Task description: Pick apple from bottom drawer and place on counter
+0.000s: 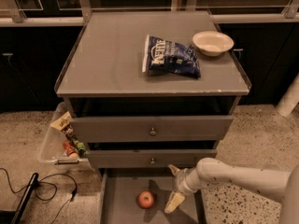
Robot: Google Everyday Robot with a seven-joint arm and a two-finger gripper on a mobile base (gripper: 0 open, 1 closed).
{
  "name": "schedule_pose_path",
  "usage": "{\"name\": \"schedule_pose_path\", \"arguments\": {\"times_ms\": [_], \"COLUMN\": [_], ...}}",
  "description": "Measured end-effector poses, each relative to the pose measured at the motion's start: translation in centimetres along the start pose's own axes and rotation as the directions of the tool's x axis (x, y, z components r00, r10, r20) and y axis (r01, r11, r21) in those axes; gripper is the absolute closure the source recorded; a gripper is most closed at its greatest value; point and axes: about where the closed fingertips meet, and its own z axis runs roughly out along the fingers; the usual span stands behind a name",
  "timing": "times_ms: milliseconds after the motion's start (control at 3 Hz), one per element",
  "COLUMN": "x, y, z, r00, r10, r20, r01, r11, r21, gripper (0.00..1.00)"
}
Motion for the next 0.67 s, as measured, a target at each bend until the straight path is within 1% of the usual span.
{"name": "schedule_pose_path", "arguments": {"times_ms": [333,667], "x": [2.5,3.3], "y": [0.5,1.4], "z": [5.7,7.4], "r00": [0.998,0.997], "r10": [0.028,0.051], "r20": [0.053,0.062], "r01": [-0.025,-0.047], "r11": [0.9983,0.9964], "r21": [-0.053,-0.071], "gripper": [0.00,0.00]}}
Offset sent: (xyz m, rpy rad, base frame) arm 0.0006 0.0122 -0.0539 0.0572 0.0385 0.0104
